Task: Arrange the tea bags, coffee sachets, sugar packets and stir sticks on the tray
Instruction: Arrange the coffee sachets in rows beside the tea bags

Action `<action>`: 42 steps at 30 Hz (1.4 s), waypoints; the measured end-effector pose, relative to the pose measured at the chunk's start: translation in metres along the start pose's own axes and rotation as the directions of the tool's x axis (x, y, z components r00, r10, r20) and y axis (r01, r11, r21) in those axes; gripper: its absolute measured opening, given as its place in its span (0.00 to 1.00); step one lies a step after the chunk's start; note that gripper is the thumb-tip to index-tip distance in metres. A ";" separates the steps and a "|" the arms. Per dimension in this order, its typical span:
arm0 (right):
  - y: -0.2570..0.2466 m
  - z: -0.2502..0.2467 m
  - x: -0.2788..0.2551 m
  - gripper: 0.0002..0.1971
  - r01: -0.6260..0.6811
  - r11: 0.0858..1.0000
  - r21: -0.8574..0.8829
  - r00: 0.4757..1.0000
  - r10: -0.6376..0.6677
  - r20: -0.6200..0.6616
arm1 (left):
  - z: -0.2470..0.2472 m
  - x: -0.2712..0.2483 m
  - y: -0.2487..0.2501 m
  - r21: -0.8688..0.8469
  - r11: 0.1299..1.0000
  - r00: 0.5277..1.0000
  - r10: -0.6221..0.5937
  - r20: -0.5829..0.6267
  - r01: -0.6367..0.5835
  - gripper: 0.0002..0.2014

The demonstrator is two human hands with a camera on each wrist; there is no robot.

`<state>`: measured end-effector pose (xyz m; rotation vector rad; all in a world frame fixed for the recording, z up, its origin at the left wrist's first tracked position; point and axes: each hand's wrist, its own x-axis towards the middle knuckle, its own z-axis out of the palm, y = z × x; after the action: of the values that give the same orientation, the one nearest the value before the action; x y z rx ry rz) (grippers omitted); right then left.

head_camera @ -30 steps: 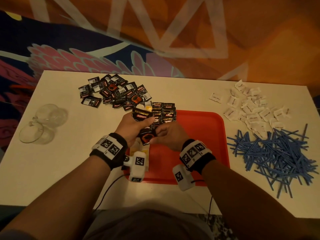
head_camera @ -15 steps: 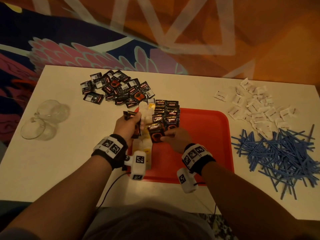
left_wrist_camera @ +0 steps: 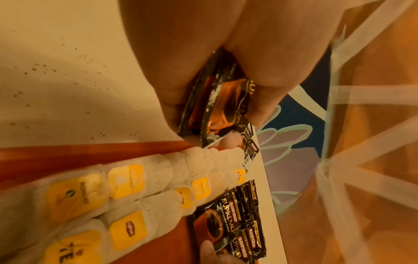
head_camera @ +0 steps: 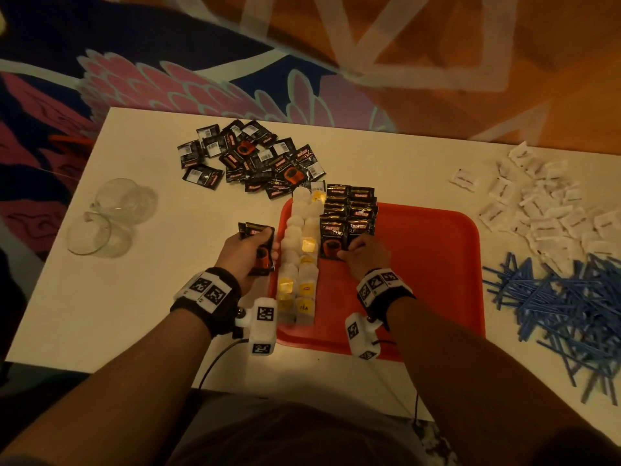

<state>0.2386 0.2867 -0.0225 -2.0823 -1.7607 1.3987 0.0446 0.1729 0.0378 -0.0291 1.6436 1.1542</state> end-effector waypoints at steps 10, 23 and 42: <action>0.002 0.005 -0.001 0.11 0.031 0.993 -0.112 0.999 -0.035 -0.033 | 0.003 0.000 -0.007 0.010 1.000 0.999 -0.019 0.033 0.019 0.12; -0.002 -0.022 -0.024 0.11 0.139 0.990 -0.001 0.990 -0.139 0.006 | 0.025 -0.006 -0.003 0.091 0.993 0.995 0.073 0.062 -0.078 0.08; -0.014 -0.042 -0.063 0.07 0.273 0.919 0.283 0.906 -0.345 0.245 | 0.069 -0.025 -0.007 0.071 0.988 0.977 0.127 0.173 -0.141 0.21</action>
<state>0.2605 0.2598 0.0464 -1.4545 -1.8067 1.7796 0.1098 0.2036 0.0552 0.2298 1.5593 1.1560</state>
